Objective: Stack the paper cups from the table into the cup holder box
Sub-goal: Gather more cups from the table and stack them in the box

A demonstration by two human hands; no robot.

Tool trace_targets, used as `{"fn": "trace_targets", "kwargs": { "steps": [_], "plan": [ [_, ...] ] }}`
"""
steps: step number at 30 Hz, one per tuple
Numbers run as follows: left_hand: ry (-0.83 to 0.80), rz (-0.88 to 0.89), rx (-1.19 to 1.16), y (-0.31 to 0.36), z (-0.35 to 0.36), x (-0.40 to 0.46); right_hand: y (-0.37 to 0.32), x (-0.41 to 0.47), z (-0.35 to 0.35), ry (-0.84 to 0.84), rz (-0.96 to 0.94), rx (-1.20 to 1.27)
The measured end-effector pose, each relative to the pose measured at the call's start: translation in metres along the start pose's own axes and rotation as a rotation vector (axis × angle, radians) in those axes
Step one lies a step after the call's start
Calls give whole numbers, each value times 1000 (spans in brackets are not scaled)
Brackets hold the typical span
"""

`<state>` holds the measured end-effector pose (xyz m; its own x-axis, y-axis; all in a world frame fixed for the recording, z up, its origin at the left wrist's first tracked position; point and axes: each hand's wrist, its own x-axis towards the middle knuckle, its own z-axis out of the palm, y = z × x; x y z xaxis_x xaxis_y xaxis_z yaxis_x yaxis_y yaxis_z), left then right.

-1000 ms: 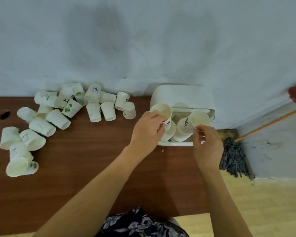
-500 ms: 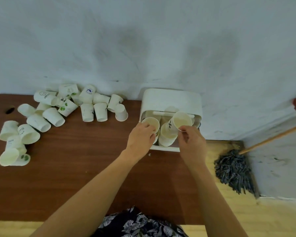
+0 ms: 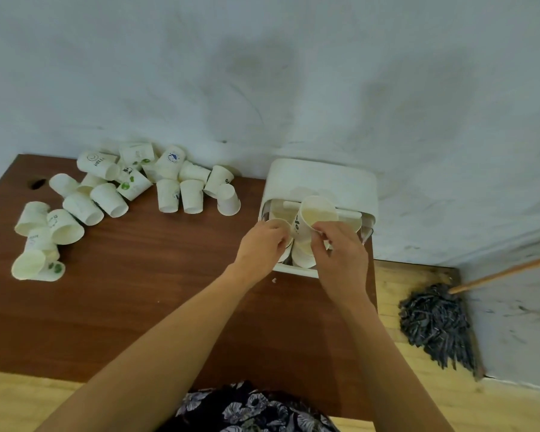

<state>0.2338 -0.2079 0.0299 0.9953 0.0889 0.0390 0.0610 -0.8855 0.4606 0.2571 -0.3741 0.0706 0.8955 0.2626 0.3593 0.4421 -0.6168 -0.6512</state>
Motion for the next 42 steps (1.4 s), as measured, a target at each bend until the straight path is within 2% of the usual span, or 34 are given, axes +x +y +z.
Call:
{"fn": "trace_targets", "kwargs": {
  "steps": [3,9,15,24,29,32,36,42],
  "plan": [
    [-8,40,-8,1,3,7,8,-6,-5,-26,68,-49],
    [-50,-33,-7,3,13,6,26,-17,1,-250,158,-124],
    [-51,-16,19,6,17,13,34,-19,20,-377,174,-279],
    [-38,48,49,-4,23,7,39,-21,37,-429,240,-353],
    [-53,47,-15,-5,21,6,36,-20,38,-457,246,-390],
    [-10,83,-55,-7,9,-2,28,-23,34,-385,228,-448],
    [95,-33,-94,-20,-14,-20,6,-24,35,-199,195,-303],
    [86,-241,-48,-79,-45,-47,-38,-18,82,-395,137,-69]
  ]
}}
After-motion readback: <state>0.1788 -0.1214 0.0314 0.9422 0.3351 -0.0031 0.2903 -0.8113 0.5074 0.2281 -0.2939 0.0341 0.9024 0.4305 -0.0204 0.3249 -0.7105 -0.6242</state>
